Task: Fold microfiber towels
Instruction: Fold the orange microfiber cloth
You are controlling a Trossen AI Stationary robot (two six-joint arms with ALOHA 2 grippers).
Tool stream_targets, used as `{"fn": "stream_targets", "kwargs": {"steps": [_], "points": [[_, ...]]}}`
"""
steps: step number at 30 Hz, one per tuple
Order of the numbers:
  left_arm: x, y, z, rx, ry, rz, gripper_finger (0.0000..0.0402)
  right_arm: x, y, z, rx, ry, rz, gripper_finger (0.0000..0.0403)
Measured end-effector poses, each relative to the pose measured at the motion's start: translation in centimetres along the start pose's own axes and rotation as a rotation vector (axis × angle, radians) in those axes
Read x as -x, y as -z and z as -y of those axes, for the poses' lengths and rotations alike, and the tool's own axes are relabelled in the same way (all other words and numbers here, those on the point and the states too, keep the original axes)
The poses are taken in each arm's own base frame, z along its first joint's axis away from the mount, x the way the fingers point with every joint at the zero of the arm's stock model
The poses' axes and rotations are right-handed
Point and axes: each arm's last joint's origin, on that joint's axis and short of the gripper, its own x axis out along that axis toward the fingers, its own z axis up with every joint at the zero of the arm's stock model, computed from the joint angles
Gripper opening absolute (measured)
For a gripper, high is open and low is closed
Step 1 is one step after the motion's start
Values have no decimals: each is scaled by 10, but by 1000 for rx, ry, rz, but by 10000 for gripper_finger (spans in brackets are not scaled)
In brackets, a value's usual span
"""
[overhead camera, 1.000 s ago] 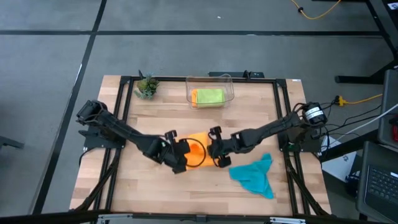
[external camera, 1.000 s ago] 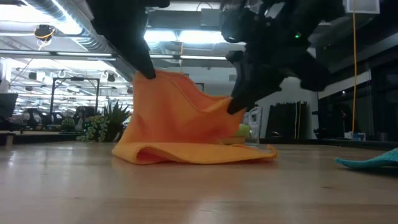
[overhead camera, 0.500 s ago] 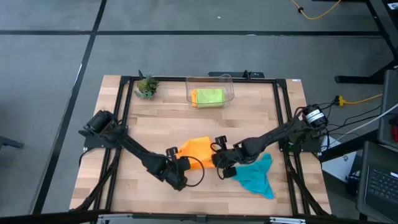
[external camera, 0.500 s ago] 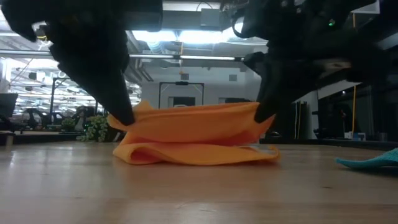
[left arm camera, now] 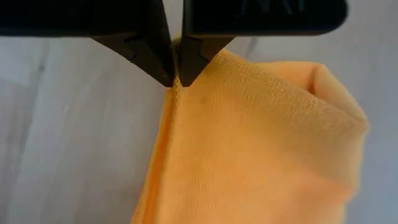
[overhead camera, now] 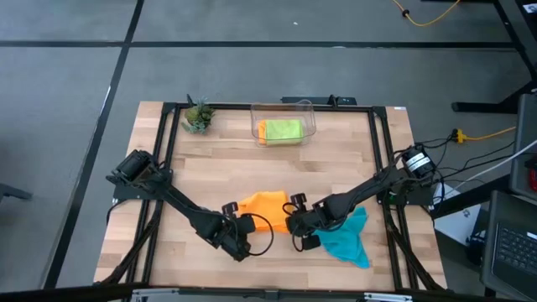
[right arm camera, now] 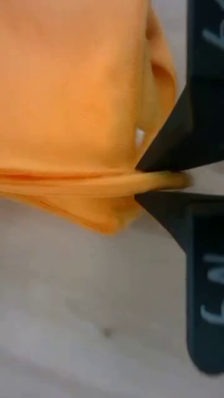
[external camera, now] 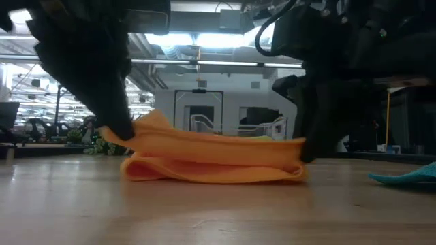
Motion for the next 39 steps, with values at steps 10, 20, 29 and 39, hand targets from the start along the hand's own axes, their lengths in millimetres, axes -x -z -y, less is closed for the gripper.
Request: {"fn": "stream_targets", "kwargs": {"steps": [10, 20, 29, 39], "points": [[2, -1, 1, 74, 76, -80, 135, 0, 0, -4, -27, -125, -14, 140], [40, -21, 1, 27, 0, -207, 196, 32, -22, 1, -68, -114, -75, 165], [57, -25, -42, -92, -322, -444, 192, 32, -21, 19, 49, -121, -110, 165], [78, -17, -99, -158, -409, -532, 189, 26, -43, 46, -104, -169, 95, 165]]}}
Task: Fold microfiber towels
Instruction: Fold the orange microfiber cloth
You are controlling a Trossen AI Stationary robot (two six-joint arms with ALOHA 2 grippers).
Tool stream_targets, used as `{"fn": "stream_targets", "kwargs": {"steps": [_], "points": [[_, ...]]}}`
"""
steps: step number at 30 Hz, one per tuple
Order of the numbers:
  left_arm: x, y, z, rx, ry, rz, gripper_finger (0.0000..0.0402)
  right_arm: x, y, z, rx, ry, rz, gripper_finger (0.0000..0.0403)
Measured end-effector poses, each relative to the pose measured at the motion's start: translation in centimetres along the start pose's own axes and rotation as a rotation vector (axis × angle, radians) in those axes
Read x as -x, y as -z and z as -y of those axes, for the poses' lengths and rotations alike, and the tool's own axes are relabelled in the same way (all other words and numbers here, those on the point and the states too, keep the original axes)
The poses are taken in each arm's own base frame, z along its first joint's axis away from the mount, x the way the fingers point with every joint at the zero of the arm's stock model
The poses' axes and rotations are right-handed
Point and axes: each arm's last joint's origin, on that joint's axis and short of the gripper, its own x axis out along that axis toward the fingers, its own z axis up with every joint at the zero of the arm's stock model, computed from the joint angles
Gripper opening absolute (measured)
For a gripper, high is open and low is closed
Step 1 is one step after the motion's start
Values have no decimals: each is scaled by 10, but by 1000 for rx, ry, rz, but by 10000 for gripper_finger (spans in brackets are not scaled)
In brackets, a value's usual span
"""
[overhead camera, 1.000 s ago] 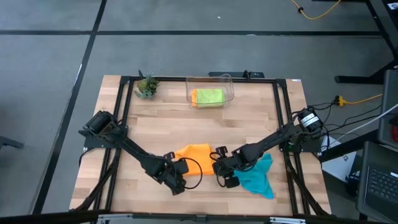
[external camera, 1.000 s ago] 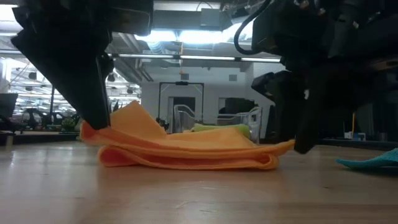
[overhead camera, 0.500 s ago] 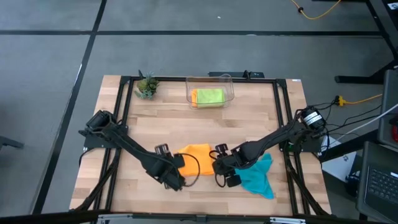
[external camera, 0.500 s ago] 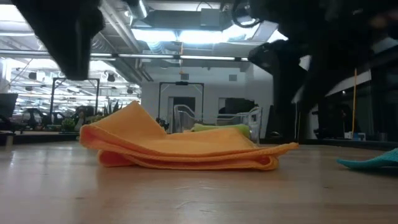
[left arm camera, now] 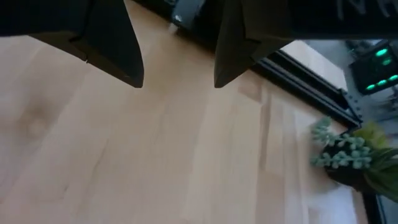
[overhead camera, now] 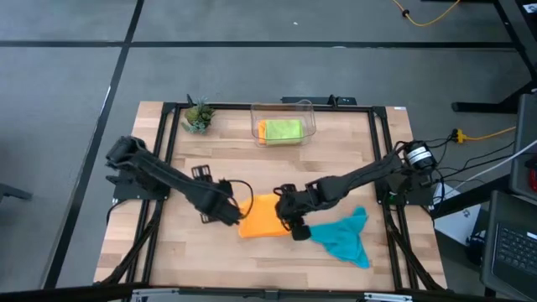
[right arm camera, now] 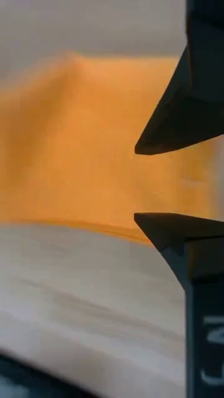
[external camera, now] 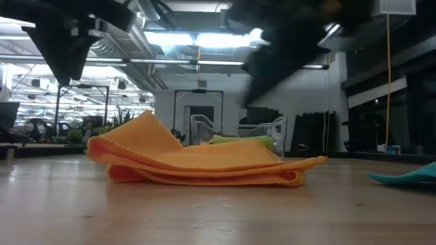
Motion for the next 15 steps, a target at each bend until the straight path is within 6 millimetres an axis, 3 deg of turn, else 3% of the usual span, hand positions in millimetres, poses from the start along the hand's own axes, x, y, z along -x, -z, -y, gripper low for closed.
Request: {"fn": "stream_targets", "kwargs": {"steps": [6, 11, 15], "points": [[-21, 28, -12, 196, 198, 231, 189, -36, -12, 2, -19, 89, 185, 165], [-47, 34, 5, 296, 459, 487, 187, -51, -13, 1, -25, 89, 234, 165], [-77, 32, 17, 353, 466, 593, 185, -72, -11, 1, -43, 82, 271, 165]]}}
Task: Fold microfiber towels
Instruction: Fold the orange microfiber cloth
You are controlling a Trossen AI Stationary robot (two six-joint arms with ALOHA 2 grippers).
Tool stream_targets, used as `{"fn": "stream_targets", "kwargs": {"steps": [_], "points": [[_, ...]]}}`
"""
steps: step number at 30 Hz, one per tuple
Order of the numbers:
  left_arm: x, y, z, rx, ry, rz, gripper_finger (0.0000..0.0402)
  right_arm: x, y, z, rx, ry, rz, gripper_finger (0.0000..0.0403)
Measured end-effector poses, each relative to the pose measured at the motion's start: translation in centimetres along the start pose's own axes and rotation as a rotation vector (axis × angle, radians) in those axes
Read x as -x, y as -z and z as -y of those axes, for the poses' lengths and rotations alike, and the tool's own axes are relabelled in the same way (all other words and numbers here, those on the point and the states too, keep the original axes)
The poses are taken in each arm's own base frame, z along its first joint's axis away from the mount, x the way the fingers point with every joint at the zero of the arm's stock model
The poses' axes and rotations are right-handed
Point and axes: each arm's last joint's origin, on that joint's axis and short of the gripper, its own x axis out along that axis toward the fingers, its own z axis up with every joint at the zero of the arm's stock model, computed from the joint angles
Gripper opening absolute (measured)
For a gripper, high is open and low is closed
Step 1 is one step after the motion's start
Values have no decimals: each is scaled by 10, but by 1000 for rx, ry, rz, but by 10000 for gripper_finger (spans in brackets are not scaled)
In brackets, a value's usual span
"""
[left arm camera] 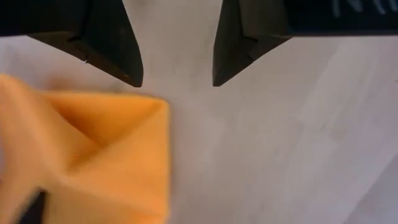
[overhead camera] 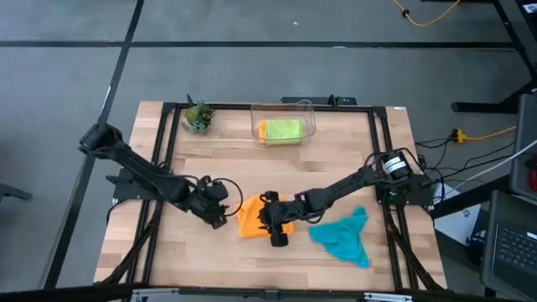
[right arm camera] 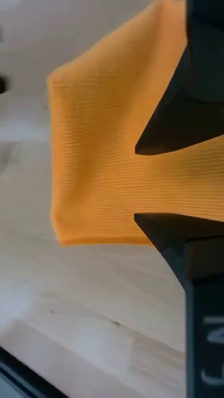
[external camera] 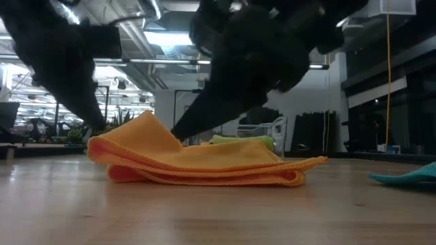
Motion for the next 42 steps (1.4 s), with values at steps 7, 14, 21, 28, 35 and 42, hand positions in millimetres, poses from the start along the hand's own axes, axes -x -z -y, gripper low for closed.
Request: {"fn": "stream_targets", "kwargs": {"steps": [7, 14, 21, 28, 35, 42], "points": [[-23, 9, -1, 12, 9, 72, 182, -23, 17, 2, -14, 5, -11, 165], [-35, 12, 11, 32, 151, 13, 182, -31, 24, 3, -35, 15, -27, 165], [-56, 4, 12, 48, 164, 63, 182, -32, 22, 5, -38, 9, -5, 165], [-62, -3, -2, 69, 35, 93, 181, -32, 23, 5, -38, 5, -11, 165], [-63, 0, -17, 105, -80, 22, 181, -32, 23, 5, -38, 5, -14, 165], [-28, -21, -14, 74, -87, -74, 173, -20, 17, 6, -35, 49, -23, 165]]}}
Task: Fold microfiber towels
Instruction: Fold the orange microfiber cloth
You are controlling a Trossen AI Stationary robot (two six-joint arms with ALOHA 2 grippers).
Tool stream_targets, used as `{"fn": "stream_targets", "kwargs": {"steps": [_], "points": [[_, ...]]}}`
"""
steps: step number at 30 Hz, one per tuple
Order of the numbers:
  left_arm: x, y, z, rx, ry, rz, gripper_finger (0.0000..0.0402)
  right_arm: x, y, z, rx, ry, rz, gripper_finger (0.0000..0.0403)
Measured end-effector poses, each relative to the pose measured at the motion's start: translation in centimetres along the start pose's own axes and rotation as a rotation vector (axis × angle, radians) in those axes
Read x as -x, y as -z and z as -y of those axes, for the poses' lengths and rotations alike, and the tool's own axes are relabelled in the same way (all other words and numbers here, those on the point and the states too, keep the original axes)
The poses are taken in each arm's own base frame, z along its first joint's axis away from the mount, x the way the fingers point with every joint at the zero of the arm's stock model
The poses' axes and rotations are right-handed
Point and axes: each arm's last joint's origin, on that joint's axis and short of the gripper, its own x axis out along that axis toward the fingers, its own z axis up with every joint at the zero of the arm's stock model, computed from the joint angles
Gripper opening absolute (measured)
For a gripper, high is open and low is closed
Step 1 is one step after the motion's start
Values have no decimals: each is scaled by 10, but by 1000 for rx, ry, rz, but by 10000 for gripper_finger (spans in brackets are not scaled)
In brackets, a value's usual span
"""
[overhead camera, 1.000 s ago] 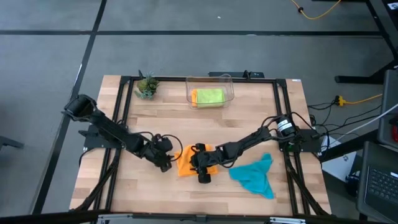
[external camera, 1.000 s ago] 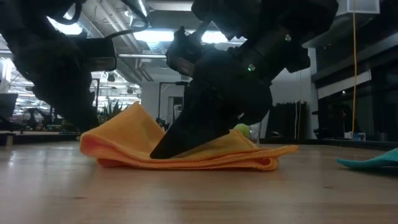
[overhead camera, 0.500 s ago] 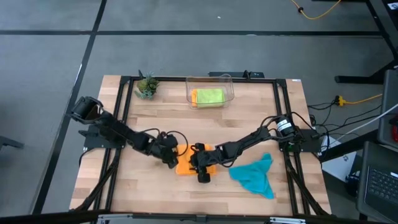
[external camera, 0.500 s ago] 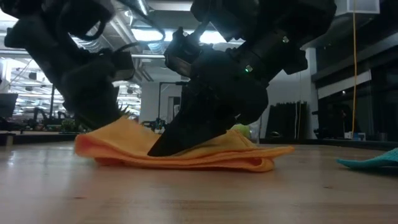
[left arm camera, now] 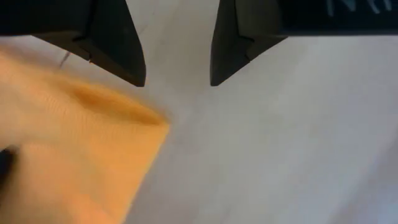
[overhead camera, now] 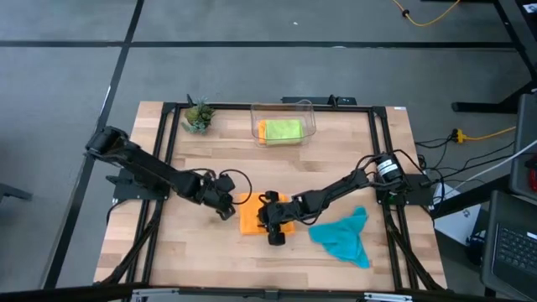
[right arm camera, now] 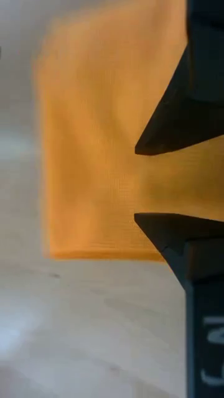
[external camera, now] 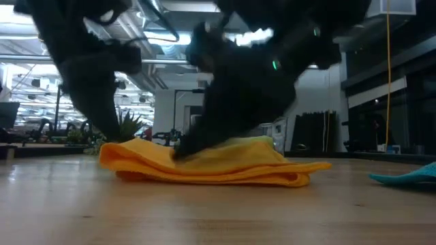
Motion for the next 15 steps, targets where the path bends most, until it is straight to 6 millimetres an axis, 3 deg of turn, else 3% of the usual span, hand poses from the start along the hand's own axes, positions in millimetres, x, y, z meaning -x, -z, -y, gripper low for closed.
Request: {"fn": "stream_targets", "kwargs": {"steps": [5, 9, 12, 15], "points": [[42, -25, 3, 7, -5, 50, 172, 39, -28, 1, -31, 50, 40, 165], [53, -43, 15, 30, 129, 210, 172, 66, -41, -3, 7, 169, 82, 165], [49, -49, 24, 26, 220, 314, 172, 74, -35, -5, 54, 267, 38, 165], [38, -46, 25, 23, 247, 338, 172, 77, -12, -2, 7, 293, 10, 165]]}}
